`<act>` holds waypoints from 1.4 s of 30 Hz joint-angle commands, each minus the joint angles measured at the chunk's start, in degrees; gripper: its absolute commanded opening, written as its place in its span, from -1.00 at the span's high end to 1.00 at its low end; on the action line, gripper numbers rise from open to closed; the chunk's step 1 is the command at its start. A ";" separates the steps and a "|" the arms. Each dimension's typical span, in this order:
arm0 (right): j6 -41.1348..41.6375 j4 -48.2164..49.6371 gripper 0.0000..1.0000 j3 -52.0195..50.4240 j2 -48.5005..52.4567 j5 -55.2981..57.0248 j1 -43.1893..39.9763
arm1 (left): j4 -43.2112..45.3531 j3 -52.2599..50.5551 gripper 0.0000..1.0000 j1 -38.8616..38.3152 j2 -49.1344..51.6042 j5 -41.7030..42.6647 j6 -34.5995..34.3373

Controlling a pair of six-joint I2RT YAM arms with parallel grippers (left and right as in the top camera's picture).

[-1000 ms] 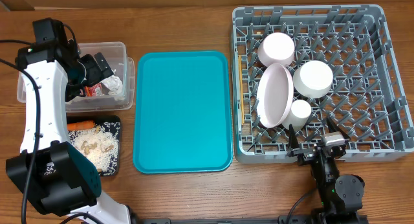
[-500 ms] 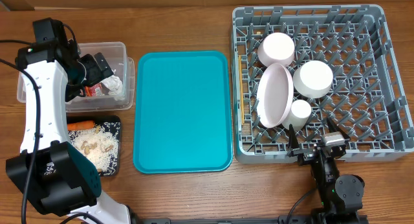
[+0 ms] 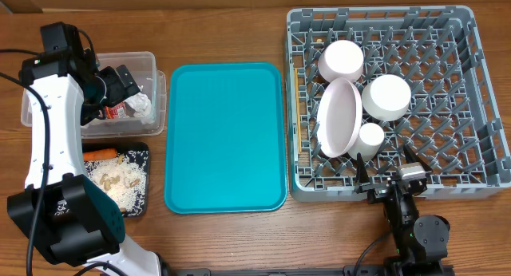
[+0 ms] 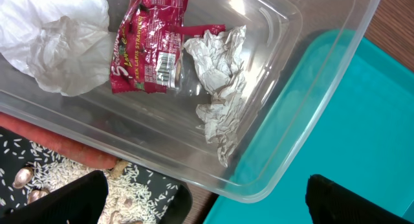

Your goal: Sort waste into correct bins and load items into the dishwasher

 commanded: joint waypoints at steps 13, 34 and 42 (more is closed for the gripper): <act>-0.39 0.35 -1.00 -0.59 -0.68 0.46 -0.39 | 0.04 0.07 -1.00 -2.32 -2.10 0.42 -0.13; -0.39 0.35 -1.00 -0.59 -0.68 0.46 -0.39 | -0.02 0.07 -1.00 -16.22 -31.10 0.42 -0.13; -0.39 0.35 -1.00 -0.59 -0.68 0.46 -0.39 | -0.04 0.04 -0.99 -16.92 -36.72 0.44 -0.13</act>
